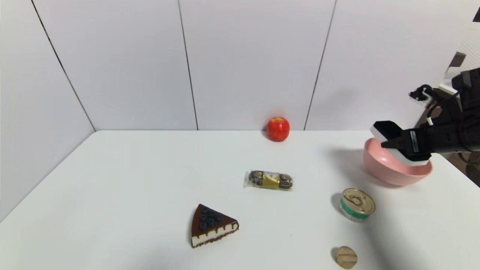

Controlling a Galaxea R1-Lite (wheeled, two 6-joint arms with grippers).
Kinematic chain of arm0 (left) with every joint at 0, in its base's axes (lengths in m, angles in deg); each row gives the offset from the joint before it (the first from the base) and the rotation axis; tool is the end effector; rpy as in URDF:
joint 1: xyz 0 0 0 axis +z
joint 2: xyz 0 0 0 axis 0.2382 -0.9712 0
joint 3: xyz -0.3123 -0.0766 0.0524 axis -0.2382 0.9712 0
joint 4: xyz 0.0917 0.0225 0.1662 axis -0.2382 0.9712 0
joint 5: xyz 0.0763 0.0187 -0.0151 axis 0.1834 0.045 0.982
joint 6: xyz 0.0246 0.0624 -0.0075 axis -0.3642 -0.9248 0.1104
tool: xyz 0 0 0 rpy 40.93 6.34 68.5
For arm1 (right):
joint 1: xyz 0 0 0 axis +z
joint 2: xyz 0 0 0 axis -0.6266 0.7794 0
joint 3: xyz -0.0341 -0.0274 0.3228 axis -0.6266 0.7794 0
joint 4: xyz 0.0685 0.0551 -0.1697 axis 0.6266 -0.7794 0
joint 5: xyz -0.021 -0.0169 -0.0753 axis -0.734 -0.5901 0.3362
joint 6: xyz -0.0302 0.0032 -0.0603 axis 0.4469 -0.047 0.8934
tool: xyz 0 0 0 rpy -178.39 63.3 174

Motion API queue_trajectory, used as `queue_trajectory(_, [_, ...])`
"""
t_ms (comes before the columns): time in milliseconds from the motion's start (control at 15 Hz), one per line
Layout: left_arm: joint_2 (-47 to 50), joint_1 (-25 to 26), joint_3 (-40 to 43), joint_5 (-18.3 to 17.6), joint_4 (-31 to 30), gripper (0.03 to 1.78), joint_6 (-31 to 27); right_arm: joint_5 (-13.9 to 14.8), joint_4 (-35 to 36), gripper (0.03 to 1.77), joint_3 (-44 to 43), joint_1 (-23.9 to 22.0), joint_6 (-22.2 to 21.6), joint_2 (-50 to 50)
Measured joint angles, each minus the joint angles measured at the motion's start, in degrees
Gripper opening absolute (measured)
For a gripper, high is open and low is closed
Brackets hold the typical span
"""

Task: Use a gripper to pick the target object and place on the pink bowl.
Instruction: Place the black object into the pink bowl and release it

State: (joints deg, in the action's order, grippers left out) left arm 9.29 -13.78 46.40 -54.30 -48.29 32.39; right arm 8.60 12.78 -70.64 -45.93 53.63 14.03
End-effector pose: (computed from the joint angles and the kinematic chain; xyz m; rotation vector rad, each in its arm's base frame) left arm -0.0027 -0.0001 0.0761 -0.0057 -0.0052 -0.0013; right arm 0.3365 -0.0304 0.2091 -0.0711 0.6876 0.1086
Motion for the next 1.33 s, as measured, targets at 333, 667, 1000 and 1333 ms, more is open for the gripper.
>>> queue_trajectory(333, [0.0,0.0,0.0,0.0,0.0,1.69,0.0,0.0,4.7,0.97,0.2,-1.1,-0.2,5.2])
queue_trajectory(667, [0.0,0.0,0.0,0.0,0.0,1.69,0.0,-0.1,5.4,0.97,0.2,-2.5,-0.2,8.4])
queue_trajectory(1000, [0.0,0.0,0.0,0.0,0.0,1.69,0.0,-2.0,6.9,0.96,0.2,-4.0,-0.2,9.8])
queue_trajectory(1333, [0.0,0.0,0.0,0.0,0.0,1.69,0.0,-3.0,7.0,0.96,0.2,-5.3,-0.1,9.4])
